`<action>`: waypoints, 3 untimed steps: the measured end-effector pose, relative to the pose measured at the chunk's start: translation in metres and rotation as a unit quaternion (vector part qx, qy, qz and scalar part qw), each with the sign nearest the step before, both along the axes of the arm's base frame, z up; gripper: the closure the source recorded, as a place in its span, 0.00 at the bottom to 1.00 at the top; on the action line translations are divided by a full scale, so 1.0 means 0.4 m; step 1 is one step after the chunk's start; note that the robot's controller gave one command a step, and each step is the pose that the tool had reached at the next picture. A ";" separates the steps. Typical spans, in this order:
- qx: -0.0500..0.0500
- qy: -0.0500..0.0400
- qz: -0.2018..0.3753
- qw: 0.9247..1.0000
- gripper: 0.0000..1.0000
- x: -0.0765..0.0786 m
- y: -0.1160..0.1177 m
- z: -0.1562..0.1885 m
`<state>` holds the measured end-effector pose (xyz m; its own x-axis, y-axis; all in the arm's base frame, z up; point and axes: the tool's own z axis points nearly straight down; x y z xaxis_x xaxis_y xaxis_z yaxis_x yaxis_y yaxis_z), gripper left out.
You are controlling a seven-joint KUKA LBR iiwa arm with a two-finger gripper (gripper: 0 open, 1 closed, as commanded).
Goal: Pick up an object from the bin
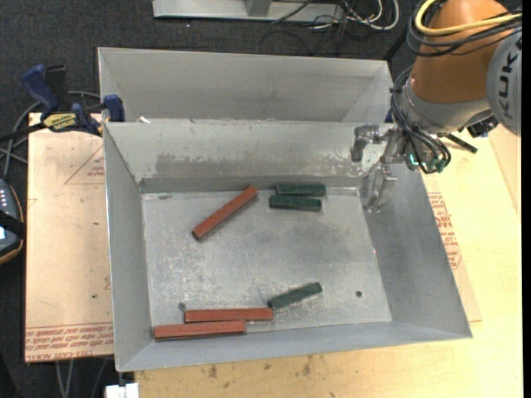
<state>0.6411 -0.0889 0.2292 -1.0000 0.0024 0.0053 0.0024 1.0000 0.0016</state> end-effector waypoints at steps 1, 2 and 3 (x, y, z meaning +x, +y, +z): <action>0.001 0.001 -0.070 0.998 0.00 -0.033 0.175 -0.254; 0.000 -0.008 -0.091 0.996 0.00 0.022 0.181 -0.399; 0.000 -0.007 -0.091 0.996 1.00 0.023 0.181 -0.388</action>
Offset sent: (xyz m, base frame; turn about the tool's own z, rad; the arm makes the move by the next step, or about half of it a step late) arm -0.0117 0.0656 -0.0968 0.1451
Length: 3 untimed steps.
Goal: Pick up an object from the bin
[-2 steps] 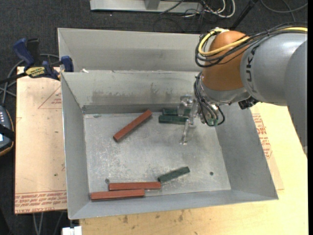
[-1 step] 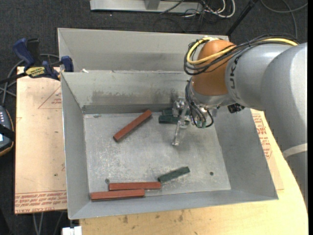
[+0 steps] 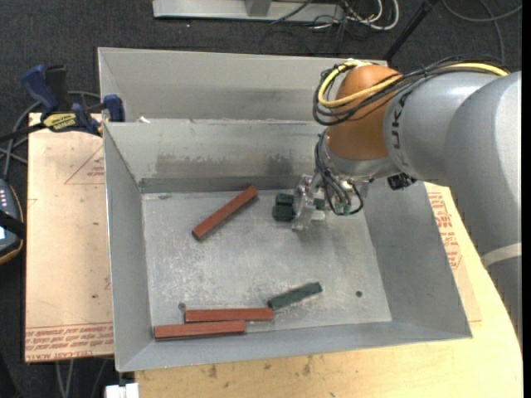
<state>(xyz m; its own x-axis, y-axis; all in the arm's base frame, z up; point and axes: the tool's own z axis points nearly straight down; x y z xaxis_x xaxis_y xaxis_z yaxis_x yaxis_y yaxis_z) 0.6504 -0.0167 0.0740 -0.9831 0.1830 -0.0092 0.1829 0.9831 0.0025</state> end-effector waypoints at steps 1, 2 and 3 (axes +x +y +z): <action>0.000 0.004 0.000 1.000 0.00 -0.006 0.001 -0.007; 0.000 0.003 0.000 1.000 1.00 -0.004 0.001 -0.005; 0.000 -0.001 0.007 1.000 1.00 -0.048 -0.019 0.430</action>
Offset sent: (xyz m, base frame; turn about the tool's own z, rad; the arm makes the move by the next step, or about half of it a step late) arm 0.0000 0.0000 0.0000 0.0000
